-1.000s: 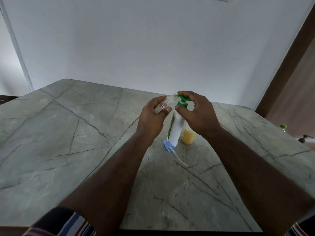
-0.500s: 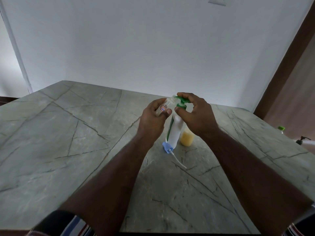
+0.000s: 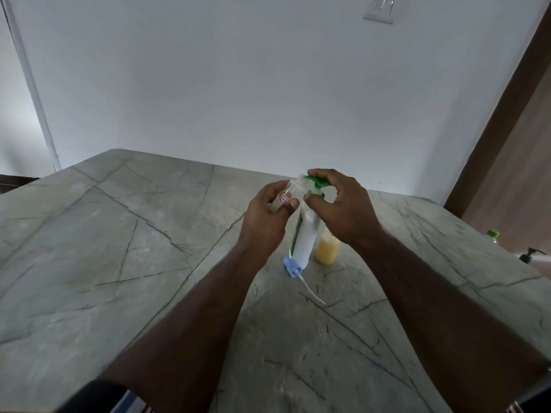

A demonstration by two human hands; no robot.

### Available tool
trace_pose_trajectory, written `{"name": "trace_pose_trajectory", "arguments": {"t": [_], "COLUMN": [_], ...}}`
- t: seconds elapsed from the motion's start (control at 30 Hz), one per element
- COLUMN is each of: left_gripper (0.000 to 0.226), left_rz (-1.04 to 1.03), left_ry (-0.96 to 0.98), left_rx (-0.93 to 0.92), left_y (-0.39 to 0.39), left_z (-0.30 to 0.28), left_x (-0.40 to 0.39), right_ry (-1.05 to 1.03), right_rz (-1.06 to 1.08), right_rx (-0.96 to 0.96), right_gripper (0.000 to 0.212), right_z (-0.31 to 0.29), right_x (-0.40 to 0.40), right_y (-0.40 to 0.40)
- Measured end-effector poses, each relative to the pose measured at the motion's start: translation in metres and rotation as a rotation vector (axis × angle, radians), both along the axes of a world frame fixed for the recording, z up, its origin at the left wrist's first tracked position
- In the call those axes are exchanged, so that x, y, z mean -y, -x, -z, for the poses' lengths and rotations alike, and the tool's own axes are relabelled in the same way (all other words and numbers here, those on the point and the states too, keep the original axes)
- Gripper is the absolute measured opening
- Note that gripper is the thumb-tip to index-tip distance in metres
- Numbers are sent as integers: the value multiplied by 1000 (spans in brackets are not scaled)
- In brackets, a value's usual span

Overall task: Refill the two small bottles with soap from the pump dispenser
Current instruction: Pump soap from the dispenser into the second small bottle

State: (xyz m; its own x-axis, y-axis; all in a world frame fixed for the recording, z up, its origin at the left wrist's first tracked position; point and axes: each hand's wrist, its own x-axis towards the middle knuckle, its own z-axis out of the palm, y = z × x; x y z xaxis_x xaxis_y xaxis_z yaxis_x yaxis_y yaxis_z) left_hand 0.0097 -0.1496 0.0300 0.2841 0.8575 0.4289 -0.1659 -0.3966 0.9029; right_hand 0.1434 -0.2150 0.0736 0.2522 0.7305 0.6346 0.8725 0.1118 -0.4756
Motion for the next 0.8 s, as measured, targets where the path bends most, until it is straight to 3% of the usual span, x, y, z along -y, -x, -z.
{"name": "trace_pose_trajectory", "arguments": {"t": [0.8], "left_gripper": [32], "left_rz": [-24], "left_ry": [-25], "left_rx": [-49], "left_y": [-3], "left_z": [5], "left_x": [-3], "right_ry": [-21], "right_rz": [19], "right_rx": [-25], "right_gripper": [44], "right_z": [11], "right_x": [0], "right_y": [1]}}
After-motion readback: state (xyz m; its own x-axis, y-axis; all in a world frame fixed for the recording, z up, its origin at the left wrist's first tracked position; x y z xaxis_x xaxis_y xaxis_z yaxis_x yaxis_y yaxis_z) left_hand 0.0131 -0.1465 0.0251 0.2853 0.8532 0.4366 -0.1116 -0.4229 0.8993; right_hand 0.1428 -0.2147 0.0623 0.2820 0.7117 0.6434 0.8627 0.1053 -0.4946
